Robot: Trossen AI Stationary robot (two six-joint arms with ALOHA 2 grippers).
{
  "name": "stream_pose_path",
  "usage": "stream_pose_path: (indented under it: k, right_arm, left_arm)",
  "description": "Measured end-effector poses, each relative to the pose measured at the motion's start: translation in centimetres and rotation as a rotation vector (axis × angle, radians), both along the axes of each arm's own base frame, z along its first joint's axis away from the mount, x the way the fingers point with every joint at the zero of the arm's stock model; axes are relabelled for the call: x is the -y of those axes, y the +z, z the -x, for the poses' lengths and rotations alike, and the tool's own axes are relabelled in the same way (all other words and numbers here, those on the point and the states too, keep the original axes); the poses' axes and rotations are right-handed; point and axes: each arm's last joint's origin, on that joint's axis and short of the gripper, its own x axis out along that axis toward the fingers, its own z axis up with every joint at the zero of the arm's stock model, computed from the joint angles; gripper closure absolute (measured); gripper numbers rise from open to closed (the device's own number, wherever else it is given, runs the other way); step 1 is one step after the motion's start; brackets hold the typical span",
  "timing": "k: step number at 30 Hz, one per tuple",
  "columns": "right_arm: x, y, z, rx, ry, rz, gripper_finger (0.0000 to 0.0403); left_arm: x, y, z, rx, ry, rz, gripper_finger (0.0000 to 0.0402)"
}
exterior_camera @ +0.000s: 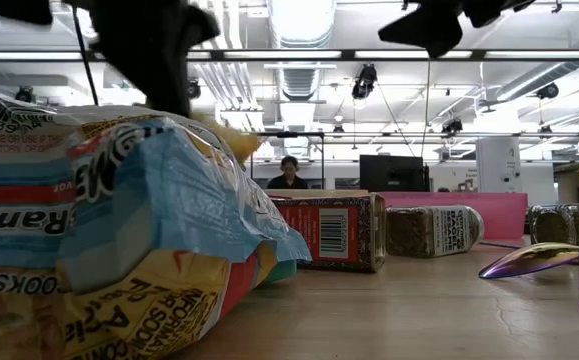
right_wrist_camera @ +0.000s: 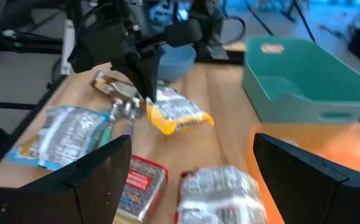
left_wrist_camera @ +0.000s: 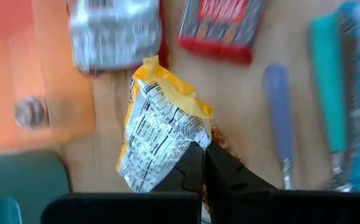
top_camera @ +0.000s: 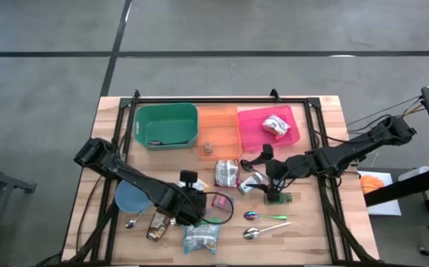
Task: Pick & Place Food Item
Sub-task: Put the yellow noodle pack into the pink bin
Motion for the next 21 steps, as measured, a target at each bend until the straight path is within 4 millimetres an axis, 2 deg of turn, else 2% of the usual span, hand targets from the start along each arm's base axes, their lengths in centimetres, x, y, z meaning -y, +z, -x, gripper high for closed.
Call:
stream_pose_path:
  k: [5,12,15,21]
  right_arm:
    - [-0.1,0.0,-0.1,0.059,0.036,0.036,0.0070]
    - [-0.3,-0.1,-0.2,0.084,0.093,0.075,0.0070]
    - [-0.6,-0.6,-1.0,0.091,0.116,0.122,0.0070]
    - [-2.4,-0.7,-4.4,0.112,0.180,0.273,0.0070]
  left_arm:
    - [1.4,2.3,-0.4,0.055,-0.097,0.009,0.0401]
    - [1.8,4.3,-1.0,0.106,-0.184,-0.018,0.0401]
    - [1.6,5.1,-0.9,0.135,-0.217,-0.031,0.0401]
    - [0.3,8.2,-0.2,0.254,-0.237,-0.003,0.0401]
